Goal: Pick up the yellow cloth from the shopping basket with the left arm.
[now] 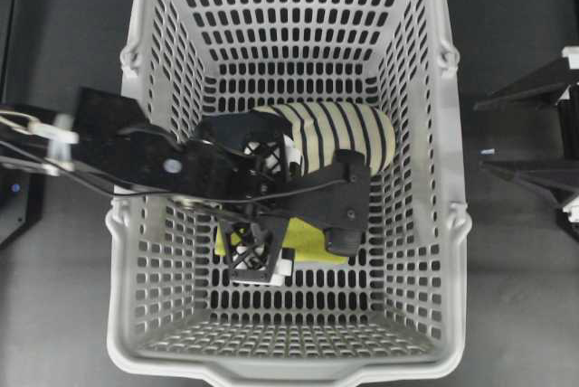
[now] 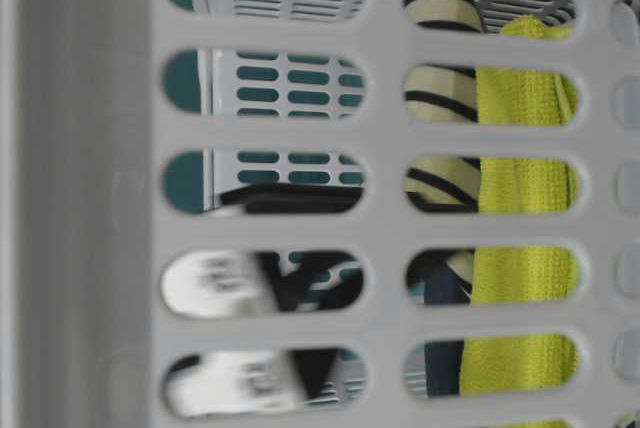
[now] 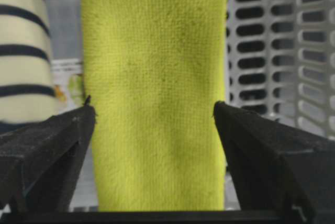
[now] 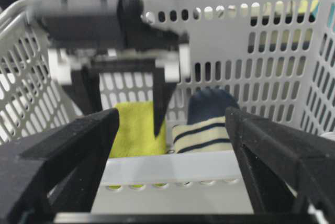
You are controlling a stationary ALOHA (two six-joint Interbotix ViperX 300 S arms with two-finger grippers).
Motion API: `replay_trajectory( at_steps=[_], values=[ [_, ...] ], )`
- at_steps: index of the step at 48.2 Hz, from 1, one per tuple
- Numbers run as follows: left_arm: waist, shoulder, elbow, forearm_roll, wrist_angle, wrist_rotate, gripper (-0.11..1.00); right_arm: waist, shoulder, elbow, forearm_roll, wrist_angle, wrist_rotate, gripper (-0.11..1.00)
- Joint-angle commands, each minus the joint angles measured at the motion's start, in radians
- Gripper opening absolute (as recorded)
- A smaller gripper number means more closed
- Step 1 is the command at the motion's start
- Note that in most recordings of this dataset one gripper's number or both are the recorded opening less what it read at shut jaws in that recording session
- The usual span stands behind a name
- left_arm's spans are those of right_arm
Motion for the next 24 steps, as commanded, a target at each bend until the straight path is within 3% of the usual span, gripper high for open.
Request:
replay_trajectory(
  at_steps=[1,18,24],
  values=[
    [0.0,0.017,-0.012,0.005,0.0,-0.002,0.88,-0.002,0.002,-0.02,0.003,-0.006,0.002,0.78],
    [0.0,0.066,0.029,0.005,-0.003,0.002,0.87,-0.002,0.0,-0.018,0.005,-0.006,0.002,0.78],
    [0.0,0.064,0.034,0.005,-0.003,0.015,0.77,-0.003,0.0,-0.017,0.003,-0.006,0.0,0.78]
  ],
)
